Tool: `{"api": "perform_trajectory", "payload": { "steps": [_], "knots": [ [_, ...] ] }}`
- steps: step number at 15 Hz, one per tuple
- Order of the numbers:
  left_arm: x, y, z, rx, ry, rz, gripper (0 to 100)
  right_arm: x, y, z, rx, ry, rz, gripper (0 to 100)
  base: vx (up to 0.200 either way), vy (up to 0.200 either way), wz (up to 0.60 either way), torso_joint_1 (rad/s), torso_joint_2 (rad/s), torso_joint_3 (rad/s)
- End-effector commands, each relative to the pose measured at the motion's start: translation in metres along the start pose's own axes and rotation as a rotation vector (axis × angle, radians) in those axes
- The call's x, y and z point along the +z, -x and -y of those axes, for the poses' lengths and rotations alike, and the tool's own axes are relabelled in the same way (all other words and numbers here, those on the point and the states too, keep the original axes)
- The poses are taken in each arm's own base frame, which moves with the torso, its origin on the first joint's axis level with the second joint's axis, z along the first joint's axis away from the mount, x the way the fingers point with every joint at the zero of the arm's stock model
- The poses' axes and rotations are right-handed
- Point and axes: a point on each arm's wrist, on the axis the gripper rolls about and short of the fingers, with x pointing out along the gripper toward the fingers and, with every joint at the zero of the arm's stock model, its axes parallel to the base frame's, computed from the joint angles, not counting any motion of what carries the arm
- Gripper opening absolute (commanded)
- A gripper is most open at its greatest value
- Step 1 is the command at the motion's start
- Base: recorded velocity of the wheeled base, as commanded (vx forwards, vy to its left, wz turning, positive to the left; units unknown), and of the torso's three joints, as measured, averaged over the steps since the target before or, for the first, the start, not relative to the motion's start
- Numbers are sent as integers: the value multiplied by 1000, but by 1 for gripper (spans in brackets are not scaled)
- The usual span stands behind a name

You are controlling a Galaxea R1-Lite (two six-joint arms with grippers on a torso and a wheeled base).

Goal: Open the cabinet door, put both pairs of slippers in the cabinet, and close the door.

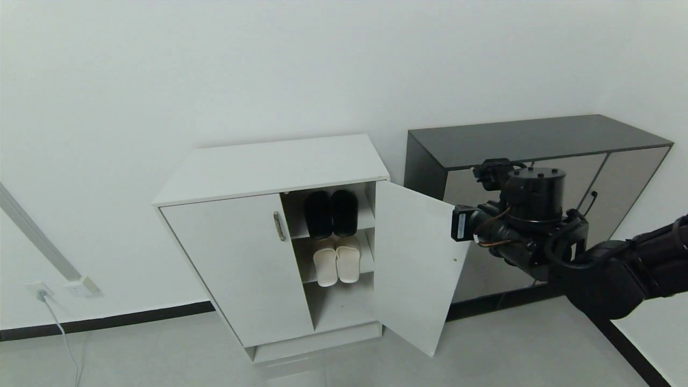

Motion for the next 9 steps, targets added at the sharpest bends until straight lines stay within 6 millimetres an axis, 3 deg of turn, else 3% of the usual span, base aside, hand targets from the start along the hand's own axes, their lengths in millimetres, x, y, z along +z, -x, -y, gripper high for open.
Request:
{"api": "perform_trajectory", "payload": {
  "steps": [1,4,9],
  "knots": [
    [0,0,0,2,0,-1,0,-4,-20,15,-35,-6,-12,0,0,0,0,0,0,0],
    [0,0,0,0,-3,-1,0,-7,-46,34,-70,-20,-16,0,0,0,0,0,0,0],
    [0,0,0,3,-1,-1,0,-10,-66,54,-72,-45,-32,0,0,0,0,0,0,0]
  ]
}}
